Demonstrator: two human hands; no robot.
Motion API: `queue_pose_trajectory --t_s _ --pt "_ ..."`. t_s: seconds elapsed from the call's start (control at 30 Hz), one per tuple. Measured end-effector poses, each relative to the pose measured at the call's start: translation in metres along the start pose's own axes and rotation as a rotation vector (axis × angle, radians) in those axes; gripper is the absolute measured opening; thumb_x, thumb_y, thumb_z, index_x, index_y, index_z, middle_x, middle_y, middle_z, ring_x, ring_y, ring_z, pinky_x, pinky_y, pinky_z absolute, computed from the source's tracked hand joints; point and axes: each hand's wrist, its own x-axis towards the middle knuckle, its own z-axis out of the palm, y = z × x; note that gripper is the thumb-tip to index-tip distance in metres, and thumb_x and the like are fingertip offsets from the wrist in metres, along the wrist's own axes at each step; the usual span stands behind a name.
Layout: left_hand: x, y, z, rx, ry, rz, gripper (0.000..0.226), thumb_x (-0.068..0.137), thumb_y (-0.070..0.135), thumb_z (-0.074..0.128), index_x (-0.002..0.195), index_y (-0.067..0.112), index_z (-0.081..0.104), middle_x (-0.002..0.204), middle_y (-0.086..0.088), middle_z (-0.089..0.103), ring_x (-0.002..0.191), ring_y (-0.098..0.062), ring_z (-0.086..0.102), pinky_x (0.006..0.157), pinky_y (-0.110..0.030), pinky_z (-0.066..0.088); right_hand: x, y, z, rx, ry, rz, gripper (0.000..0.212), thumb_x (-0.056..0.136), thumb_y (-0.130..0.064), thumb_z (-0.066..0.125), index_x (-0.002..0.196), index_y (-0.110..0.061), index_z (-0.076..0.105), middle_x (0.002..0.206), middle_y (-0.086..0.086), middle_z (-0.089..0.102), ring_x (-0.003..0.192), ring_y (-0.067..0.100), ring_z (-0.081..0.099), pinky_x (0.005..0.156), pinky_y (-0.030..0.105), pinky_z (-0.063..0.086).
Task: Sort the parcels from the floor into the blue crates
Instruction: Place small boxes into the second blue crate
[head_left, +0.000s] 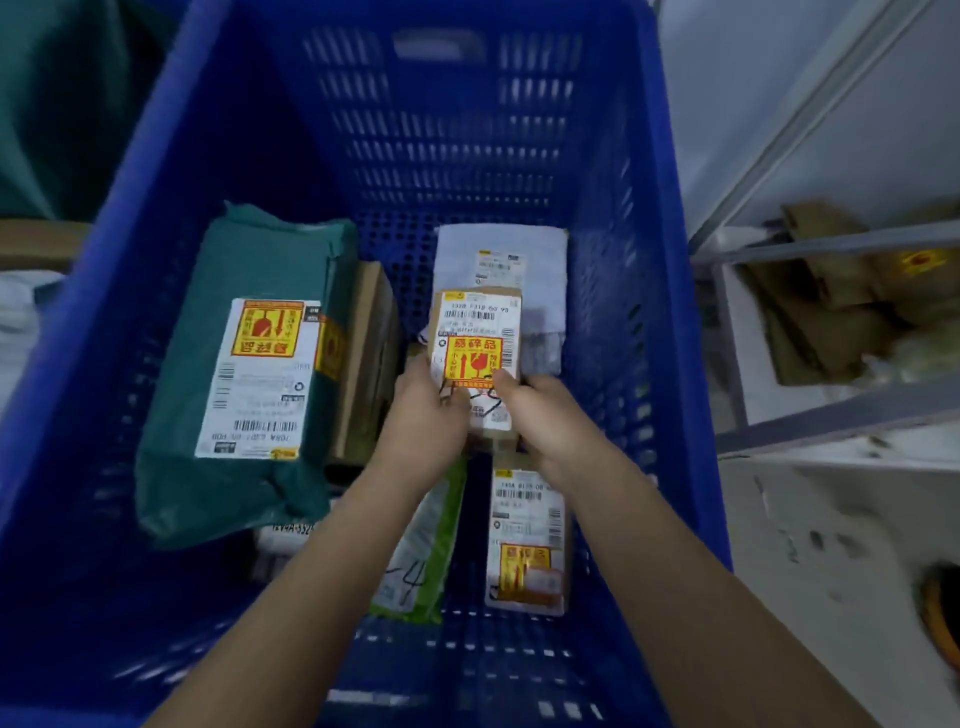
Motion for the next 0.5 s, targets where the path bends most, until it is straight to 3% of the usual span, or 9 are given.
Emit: queue_pose_trajectory --t_s 0.1,0.17,0.3,0.37,0.43,0.5 --pt "0.032 -0.012 0.008 0.191 0.100 0.060 0.042 0.086 0.012 0.049 0.128 0.006 0.045 0.124 -0.015 0.055 0.112 -0.031 0.056 0.094 -0.048 0.048 0.037 0.008 0.014 0.043 0.043 0.014 0.031 0.094 -0.024 0.050 0.122 -0.014 0.061 0.115 0.007 0.066 0.104 0.028 0.062 0.099 0.048 0.047" --pt "0.044 -0.017 0.011 0.281 0.131 0.057 0.050 0.086 0.006 0.049 0.135 0.002 0.037 0.129 -0.019 0.049 0.118 -0.035 0.051 0.096 -0.049 0.045 0.055 0.013 0.022 0.024 0.069 0.017 0.030 0.096 -0.019 0.049 0.123 -0.012 0.061 0.116 0.009 0.066 0.102 0.025 0.064 0.097 0.044 0.049" --pt "0.057 -0.034 0.016 0.501 0.077 -0.011 0.076 0.090 0.006 0.051 0.150 0.006 0.004 0.143 -0.019 0.029 0.131 -0.034 0.034 0.105 -0.041 0.034 0.080 0.026 0.037 -0.036 0.072 0.025 0.030 0.095 -0.018 0.051 0.122 -0.008 0.061 0.115 0.008 0.065 0.097 0.019 0.061 0.082 0.029 0.050" --pt "0.062 -0.044 0.019 0.644 0.012 -0.025 0.076 0.092 0.007 0.049 0.149 0.005 -0.002 0.145 -0.021 0.024 0.130 -0.034 0.032 0.104 -0.039 0.035 0.085 0.030 0.042 -0.120 0.063 0.042 0.031 0.097 -0.019 0.049 0.121 -0.004 0.060 0.111 0.009 0.065 0.091 0.018 0.060 0.074 0.028 0.050" --pt "0.065 -0.051 0.021 0.797 -0.035 -0.007 0.069 0.097 0.011 0.039 0.149 0.003 -0.006 0.150 -0.024 0.014 0.132 -0.035 0.030 0.105 -0.037 0.035 0.090 0.033 0.045 -0.183 0.080 0.037 0.033 0.098 -0.023 0.047 0.121 -0.002 0.059 0.114 0.012 0.066 0.089 0.020 0.060 0.077 0.030 0.053" --pt "0.065 -0.052 0.021 0.884 -0.036 0.014 0.064 0.100 0.014 0.033 0.148 0.000 -0.006 0.153 -0.027 0.005 0.136 -0.035 0.026 0.107 -0.035 0.032 0.089 0.032 0.045 -0.236 0.080 0.009 0.034 0.098 -0.024 0.047 0.121 -0.002 0.059 0.111 0.011 0.066 0.078 0.015 0.060 0.062 0.014 0.051"
